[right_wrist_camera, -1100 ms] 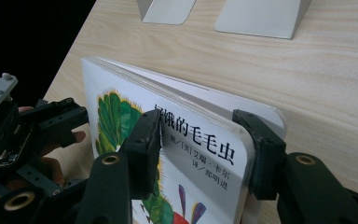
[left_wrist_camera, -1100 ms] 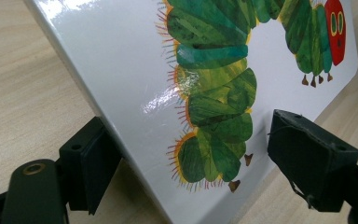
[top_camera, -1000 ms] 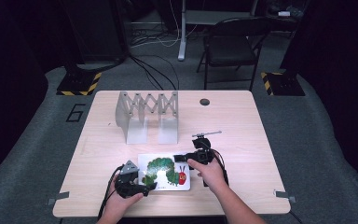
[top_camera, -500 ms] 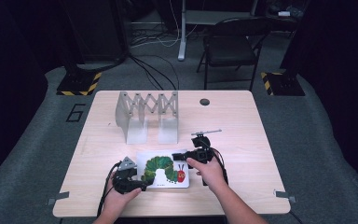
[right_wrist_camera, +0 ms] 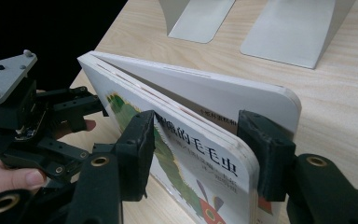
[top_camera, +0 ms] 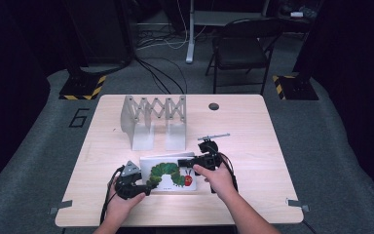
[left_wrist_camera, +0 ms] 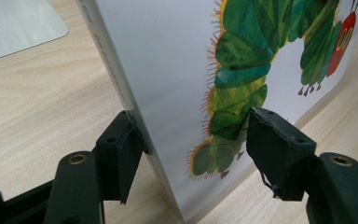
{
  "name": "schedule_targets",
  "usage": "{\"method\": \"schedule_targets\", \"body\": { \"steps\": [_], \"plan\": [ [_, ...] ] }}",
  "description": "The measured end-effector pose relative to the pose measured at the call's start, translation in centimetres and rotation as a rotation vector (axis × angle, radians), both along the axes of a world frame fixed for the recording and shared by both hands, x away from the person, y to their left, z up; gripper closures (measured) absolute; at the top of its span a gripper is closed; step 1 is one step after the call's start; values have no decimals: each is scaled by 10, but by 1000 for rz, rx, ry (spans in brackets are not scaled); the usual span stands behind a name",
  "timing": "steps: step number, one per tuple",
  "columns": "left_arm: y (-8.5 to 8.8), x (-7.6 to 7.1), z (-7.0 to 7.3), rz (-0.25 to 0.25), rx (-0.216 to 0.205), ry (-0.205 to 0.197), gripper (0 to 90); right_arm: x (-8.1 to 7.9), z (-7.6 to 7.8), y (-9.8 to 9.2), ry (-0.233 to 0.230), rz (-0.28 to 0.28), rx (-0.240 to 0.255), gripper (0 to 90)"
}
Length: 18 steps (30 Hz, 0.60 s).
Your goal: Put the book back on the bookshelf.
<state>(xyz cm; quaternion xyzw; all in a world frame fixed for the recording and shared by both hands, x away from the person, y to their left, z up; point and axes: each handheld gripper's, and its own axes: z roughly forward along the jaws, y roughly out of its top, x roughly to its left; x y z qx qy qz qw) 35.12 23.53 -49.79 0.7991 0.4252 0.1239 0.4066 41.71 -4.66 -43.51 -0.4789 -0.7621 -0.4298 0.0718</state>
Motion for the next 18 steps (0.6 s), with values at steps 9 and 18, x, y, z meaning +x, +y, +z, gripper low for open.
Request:
{"method": "schedule_targets", "body": {
  "steps": [9, 18],
  "plan": [
    [2, -9, 1, -12, 15, -33, 411, -10, 2, -2, -14, 28, 3, 454],
    [4, -18, 7, -39, 33, -56, 428, -27, 5, -9, -58, 64, -20, 443]
  ]
}}
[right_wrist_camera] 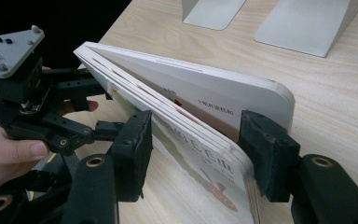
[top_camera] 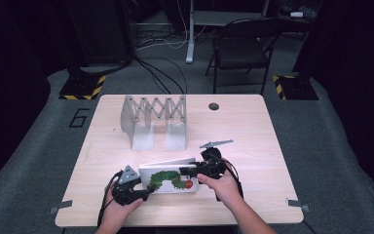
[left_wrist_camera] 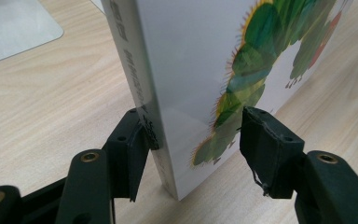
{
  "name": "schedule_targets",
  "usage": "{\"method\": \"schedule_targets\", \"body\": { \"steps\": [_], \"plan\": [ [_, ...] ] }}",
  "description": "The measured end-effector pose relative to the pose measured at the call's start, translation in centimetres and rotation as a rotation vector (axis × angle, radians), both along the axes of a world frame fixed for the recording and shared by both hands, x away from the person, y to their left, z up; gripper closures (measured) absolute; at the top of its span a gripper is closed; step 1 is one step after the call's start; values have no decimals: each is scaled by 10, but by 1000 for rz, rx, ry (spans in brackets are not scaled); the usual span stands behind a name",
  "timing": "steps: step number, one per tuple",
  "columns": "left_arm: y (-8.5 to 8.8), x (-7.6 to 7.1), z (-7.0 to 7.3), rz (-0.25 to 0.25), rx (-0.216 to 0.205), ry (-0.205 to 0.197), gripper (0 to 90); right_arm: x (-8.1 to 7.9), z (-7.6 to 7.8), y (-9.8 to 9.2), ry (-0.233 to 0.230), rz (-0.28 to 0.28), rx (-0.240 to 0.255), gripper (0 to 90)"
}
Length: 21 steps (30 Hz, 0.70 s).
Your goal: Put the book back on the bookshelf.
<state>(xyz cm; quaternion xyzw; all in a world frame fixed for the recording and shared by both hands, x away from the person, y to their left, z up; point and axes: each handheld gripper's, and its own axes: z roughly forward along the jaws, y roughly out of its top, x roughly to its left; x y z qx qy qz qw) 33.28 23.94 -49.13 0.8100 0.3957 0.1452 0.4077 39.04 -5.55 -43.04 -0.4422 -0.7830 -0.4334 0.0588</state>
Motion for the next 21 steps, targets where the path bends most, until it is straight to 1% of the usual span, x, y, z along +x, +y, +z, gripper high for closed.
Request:
{"method": "schedule_targets", "body": {
  "steps": [2, 5, 8, 9, 11, 13, 15, 20, 21],
  "plan": [
    [1, -1, 3, -3, -10, -2, 428, -3, 0, -3, -8, -5, -9, 443],
    [3, -2, 9, -7, -16, -15, 428, -4, -3, -11, -7, -17, 1, 441],
    [3, -2, 10, -5, -20, -20, 427, -4, -5, -14, 3, -24, 11, 442],
    [3, -3, 11, -12, -12, -17, 427, -4, -7, -17, 8, -28, 18, 442],
    [3, -3, 11, -15, -15, -15, 428, -4, -7, -17, 12, -29, 18, 442],
    [3, -5, 11, -21, -7, -26, 428, -6, -9, -18, 12, -23, 24, 442],
    [3, -6, 11, -21, -11, -24, 428, -7, -10, -18, 14, -22, 26, 442],
    [3, -12, 12, -40, 4, -39, 432, -12, -12, -20, 4, -17, 32, 442],
    [3, -14, 12, -45, 8, -45, 434, -15, -14, -21, -8, -11, 31, 441]
  ]
}}
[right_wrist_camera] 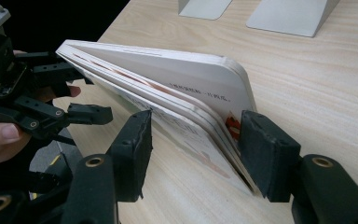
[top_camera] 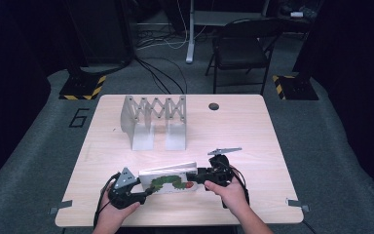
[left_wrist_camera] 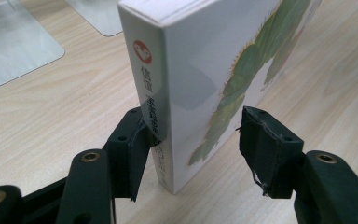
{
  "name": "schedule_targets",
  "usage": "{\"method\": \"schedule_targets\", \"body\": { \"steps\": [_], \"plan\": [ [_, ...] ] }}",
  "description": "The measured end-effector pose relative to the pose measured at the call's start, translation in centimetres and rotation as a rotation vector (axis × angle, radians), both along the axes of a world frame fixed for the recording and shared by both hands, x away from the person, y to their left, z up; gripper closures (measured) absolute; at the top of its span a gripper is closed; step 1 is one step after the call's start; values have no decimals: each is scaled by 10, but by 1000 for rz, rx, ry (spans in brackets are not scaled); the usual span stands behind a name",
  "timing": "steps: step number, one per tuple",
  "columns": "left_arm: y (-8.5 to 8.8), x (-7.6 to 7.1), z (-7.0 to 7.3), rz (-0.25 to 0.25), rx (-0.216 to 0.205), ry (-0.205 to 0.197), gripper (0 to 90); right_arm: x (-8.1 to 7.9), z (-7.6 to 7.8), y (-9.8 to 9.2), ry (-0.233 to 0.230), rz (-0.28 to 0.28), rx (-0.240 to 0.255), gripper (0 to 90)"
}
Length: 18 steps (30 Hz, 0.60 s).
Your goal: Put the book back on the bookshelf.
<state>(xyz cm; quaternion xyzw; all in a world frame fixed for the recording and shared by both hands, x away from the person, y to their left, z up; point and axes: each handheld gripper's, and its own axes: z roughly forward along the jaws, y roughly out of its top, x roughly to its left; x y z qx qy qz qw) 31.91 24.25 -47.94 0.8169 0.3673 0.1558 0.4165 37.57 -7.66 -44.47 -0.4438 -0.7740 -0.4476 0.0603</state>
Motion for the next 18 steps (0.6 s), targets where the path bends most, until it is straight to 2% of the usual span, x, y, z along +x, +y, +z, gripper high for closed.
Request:
{"method": "schedule_targets", "body": {
  "steps": [5, 12, 13, 18],
  "plan": [
    [2, -3, 2, -10, -10, -7, 440, -3, -3, -2, -9, 5, -7, 435],
    [4, -7, 7, -12, -22, -13, 451, -4, -8, -4, 4, -3, -7, 430],
    [4, -6, 7, -6, -21, -28, 451, -4, -8, -4, 3, -5, -9, 430],
    [2, -1, 10, -15, -22, -16, 450, -1, -9, -6, -3, -9, -10, 430]
  ]
}}
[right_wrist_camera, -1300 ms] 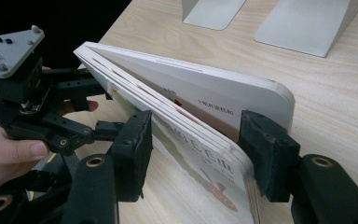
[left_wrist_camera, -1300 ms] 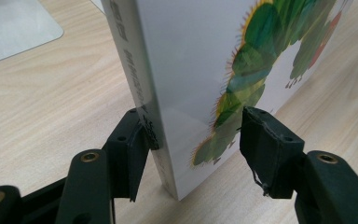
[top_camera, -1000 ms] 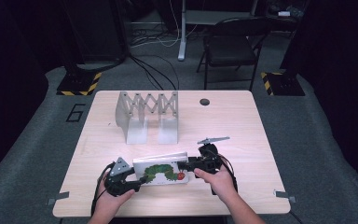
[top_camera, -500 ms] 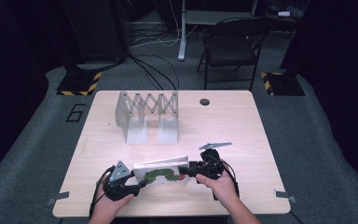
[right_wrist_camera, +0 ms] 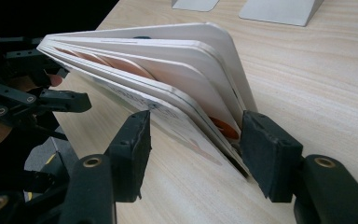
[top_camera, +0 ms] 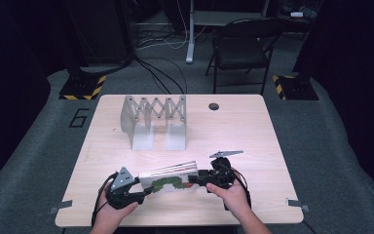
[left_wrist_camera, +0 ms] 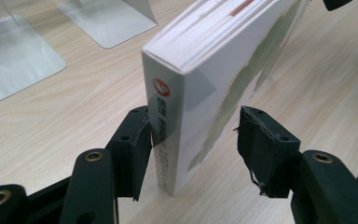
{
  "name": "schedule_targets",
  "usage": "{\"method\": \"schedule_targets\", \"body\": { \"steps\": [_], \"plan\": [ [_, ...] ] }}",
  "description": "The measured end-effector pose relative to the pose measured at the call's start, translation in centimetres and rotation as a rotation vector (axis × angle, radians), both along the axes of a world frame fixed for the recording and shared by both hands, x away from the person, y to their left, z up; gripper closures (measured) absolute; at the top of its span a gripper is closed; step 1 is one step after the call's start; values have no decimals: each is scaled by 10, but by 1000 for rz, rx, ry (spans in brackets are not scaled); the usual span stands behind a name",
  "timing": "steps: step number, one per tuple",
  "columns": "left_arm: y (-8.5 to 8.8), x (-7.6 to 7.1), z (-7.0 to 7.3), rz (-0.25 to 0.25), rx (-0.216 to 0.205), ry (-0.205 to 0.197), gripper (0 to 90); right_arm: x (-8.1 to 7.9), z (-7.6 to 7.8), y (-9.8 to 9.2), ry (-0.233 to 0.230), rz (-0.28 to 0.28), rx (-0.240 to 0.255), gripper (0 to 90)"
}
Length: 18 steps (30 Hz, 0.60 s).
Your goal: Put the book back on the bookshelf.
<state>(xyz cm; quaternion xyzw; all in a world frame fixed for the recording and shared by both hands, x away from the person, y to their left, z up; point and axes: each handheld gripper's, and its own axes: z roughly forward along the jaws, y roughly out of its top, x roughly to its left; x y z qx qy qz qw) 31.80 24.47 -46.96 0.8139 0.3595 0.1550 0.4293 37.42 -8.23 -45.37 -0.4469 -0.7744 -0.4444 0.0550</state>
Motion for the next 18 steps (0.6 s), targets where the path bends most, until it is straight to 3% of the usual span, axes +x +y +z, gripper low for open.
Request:
{"method": "schedule_targets", "body": {
  "steps": [18],
  "plan": [
    [-6, 8, 2, -30, -4, -2, 449, 4, -6, 0, 5, -4, 9, 430]
  ]
}}
